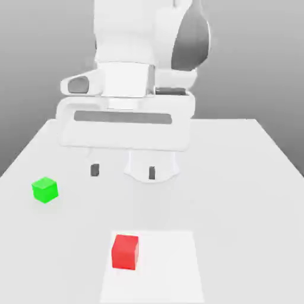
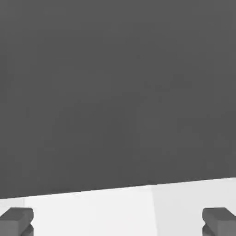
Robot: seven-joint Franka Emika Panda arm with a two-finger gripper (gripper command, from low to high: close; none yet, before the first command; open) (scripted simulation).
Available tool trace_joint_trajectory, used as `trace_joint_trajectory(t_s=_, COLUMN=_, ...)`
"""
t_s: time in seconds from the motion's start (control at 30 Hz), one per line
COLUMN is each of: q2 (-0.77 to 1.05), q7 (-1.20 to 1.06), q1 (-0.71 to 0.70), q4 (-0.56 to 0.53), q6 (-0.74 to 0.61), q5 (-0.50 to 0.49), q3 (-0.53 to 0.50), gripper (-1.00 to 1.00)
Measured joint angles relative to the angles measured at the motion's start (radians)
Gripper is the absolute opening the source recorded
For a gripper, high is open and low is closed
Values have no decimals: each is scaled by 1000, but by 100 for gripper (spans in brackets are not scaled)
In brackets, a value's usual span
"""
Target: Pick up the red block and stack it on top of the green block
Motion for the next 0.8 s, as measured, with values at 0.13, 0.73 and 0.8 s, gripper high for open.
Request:
trace_joint_trajectory(t_s=0.13, q2=145, q7=-18, q1=-16, q4=-73, q6=81, q5=19, q3=-10, gripper=0)
trace_joint_trajectory(t_s=0.73, q2=335, q7=-43, q1=-41, q4=-83, q6=226, q5=51, q3=16, gripper=-100)
trace_joint_trajectory(t_s=0.8, q2=265, q7=-33, q1=-40, q4=-93, q6=166, q5=38, q3=12, gripper=-100)
